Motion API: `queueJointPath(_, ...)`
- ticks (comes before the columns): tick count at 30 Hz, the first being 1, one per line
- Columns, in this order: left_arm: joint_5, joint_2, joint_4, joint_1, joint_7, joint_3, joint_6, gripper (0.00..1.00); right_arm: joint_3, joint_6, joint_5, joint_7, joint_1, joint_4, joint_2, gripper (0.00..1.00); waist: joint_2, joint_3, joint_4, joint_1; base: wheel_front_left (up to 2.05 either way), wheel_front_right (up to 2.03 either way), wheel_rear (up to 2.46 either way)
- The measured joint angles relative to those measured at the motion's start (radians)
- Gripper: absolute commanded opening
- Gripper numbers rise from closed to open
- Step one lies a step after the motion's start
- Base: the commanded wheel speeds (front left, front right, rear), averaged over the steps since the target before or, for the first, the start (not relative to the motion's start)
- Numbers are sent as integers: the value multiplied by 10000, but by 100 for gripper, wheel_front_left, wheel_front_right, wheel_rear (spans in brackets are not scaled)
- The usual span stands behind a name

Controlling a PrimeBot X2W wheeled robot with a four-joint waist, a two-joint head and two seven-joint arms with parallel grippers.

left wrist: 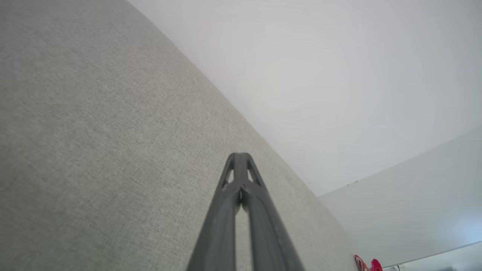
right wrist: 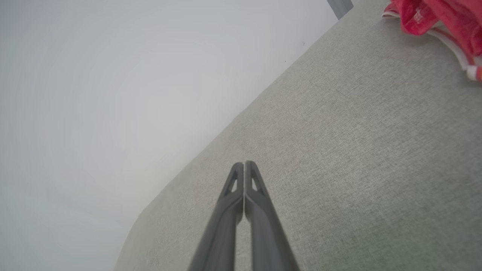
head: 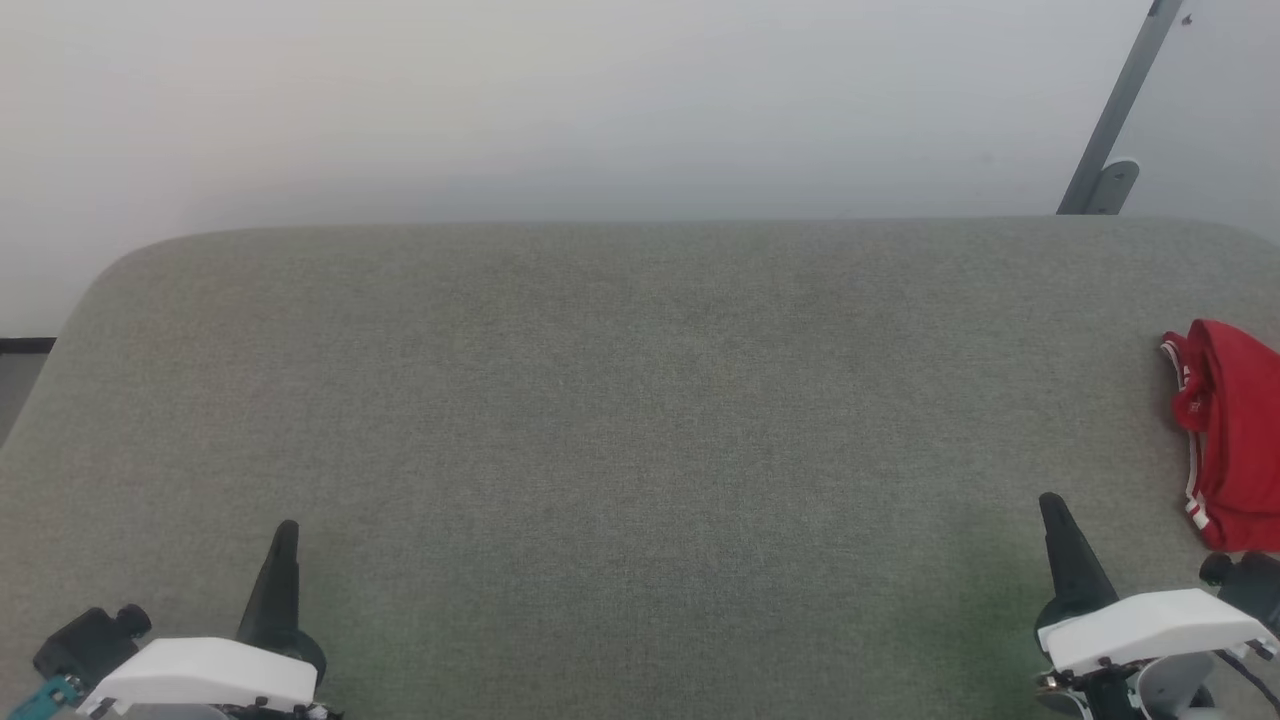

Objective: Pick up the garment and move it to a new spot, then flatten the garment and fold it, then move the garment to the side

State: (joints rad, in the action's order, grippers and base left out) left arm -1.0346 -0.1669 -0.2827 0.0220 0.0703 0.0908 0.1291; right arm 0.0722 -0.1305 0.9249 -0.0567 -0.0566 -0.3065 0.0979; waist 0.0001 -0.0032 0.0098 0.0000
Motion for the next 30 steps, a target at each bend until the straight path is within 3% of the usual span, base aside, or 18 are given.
queueJointPath(30, -2562, 520, 161, 350, -815, 104, 0, 0, 198, 0, 3005, 757, -208, 253, -205, 0, 0, 23, -36, 0, 0, 0, 0)
